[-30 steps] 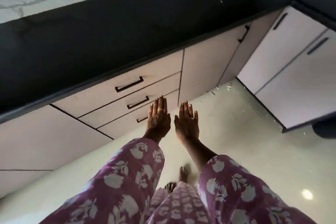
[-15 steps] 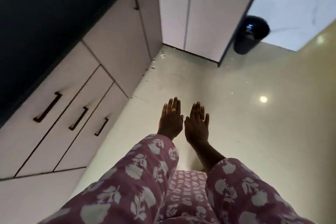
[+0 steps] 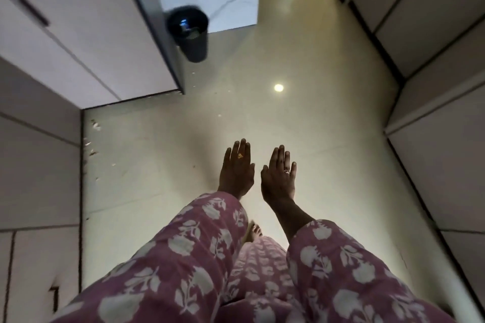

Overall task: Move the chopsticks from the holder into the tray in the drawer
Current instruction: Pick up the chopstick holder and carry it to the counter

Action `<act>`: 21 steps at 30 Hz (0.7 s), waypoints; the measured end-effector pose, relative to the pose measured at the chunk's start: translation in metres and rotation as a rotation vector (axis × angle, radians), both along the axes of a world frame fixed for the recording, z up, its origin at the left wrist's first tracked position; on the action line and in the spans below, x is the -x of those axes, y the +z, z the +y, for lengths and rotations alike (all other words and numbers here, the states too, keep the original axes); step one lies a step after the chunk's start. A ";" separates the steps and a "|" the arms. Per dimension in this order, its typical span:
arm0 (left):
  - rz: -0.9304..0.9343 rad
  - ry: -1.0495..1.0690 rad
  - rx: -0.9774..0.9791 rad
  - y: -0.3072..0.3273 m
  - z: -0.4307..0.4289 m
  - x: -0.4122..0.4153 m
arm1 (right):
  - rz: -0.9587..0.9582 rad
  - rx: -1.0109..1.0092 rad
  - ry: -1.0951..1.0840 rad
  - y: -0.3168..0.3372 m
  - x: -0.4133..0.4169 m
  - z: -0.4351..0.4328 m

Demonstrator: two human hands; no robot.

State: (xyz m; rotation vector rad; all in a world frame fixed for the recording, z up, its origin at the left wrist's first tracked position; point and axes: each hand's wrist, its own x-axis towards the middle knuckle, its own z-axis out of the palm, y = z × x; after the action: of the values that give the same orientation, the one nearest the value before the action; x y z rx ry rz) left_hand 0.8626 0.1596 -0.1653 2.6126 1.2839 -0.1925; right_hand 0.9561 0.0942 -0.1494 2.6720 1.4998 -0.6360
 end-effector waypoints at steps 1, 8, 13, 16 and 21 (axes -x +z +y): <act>-0.003 -0.037 -0.001 0.001 0.000 -0.016 | 0.003 0.003 -0.042 -0.001 -0.013 -0.003; 0.000 -0.243 0.035 0.001 0.008 -0.131 | 0.063 -0.026 -0.360 -0.003 -0.106 -0.008; -0.026 -0.374 0.048 0.002 0.032 -0.212 | 0.076 -0.043 -0.535 -0.007 -0.172 -0.001; -0.054 -0.471 0.062 0.003 0.054 -0.267 | 0.068 -0.069 -0.653 -0.006 -0.215 0.010; -0.071 -0.579 0.072 0.014 0.085 -0.354 | 0.063 -0.063 -0.815 0.003 -0.290 0.031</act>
State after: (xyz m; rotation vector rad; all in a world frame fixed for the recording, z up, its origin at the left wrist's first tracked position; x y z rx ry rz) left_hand 1.2168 0.2442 -0.1517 2.8238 0.4594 -0.2287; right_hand 1.2462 0.1247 -0.1463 3.2840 0.3666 -0.6796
